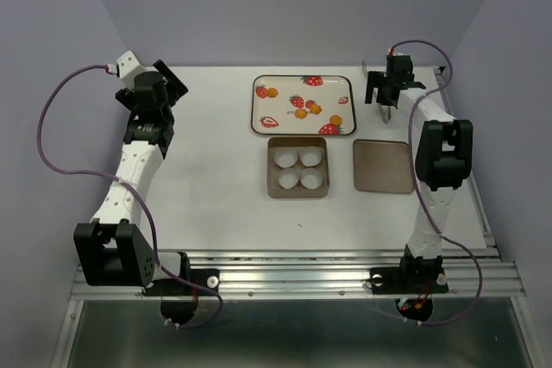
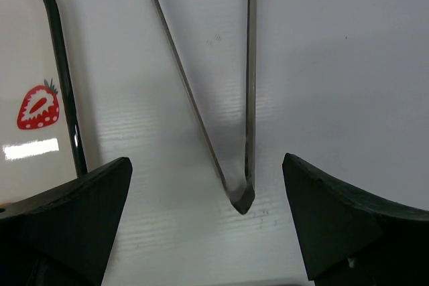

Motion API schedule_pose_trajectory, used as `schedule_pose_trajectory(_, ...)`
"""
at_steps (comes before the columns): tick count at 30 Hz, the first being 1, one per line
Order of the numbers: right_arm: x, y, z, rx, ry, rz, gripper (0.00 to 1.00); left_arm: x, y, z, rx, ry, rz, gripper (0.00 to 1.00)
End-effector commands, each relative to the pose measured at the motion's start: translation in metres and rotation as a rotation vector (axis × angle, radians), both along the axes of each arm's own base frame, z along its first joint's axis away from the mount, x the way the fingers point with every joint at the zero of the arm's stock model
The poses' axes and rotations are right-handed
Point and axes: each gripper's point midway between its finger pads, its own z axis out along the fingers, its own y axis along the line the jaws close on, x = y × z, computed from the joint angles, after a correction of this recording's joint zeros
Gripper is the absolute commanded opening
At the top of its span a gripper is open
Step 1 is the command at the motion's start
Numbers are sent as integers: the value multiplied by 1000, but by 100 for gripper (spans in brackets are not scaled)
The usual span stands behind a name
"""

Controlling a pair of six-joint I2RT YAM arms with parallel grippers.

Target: Pack the cookies

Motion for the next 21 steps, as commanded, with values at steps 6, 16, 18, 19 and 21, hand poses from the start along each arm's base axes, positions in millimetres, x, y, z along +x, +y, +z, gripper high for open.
schedule_pose_trajectory(6,45,-8,-10,27,-42,-25,100,17,3,18,33,-54,5,99)
schedule_pose_trajectory(16,63,-17,-43,24,-21,-50,100,27,5,23,36,-58,22,99)
schedule_pose_trajectory(18,65,-23,-46,26,-23,-70,100,28,5,22,37,-54,20,99)
schedule_pose_trajectory(19,65,-23,-52,33,-16,-76,100,28,5,22,38,-54,19,99)
schedule_pose_trajectory(21,66,-24,-55,40,-17,-99,100,27,5,23,38,-55,19,99)
